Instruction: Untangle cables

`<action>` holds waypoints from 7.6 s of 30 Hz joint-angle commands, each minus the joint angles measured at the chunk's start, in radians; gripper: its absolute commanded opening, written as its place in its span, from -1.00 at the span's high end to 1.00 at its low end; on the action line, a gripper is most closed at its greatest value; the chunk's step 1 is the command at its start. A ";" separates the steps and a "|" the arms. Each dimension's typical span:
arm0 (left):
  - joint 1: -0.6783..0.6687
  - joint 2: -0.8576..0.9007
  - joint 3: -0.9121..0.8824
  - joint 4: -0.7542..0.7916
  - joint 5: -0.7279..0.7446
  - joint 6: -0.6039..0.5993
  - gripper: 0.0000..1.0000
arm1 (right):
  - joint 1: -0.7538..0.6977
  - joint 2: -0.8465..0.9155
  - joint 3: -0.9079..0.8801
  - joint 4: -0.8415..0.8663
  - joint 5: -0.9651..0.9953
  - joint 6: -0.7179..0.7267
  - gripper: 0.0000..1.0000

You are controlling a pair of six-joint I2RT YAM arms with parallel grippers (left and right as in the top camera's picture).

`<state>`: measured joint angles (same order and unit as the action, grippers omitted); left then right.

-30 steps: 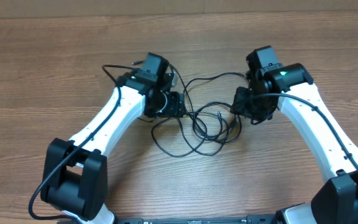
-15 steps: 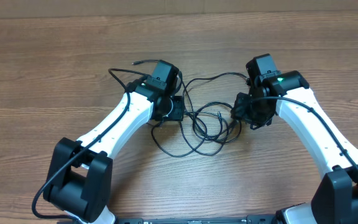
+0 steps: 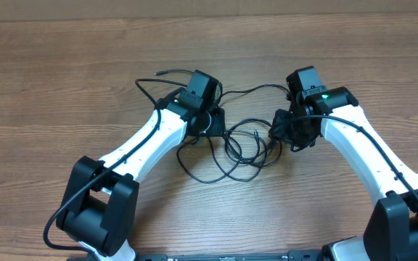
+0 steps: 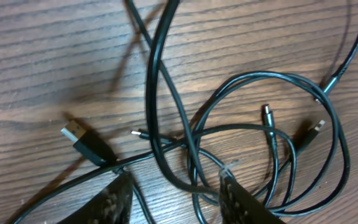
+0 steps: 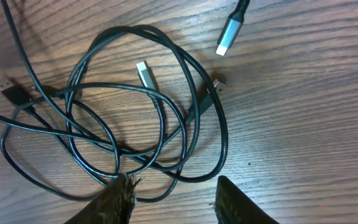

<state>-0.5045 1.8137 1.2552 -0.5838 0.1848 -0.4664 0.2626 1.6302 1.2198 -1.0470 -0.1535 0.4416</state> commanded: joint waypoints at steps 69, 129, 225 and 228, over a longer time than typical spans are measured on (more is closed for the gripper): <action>0.108 -0.225 0.150 0.127 0.212 0.064 0.92 | 0.013 0.003 -0.043 0.092 -0.285 0.060 0.24; 0.182 -0.320 0.478 -0.175 0.332 0.115 0.92 | 0.193 0.003 -0.245 0.452 0.180 0.221 0.31; 0.251 -0.362 0.476 -0.284 0.097 0.123 0.92 | 0.260 0.116 -0.175 0.524 0.032 0.394 0.46; 0.266 -0.365 0.476 -0.275 0.160 0.122 0.92 | 0.211 0.116 -0.175 0.505 0.032 0.378 0.45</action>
<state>-0.2550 1.4506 1.7020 -0.8684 0.3264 -0.3592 0.5201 1.7439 1.0283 -0.5343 -0.1406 0.8505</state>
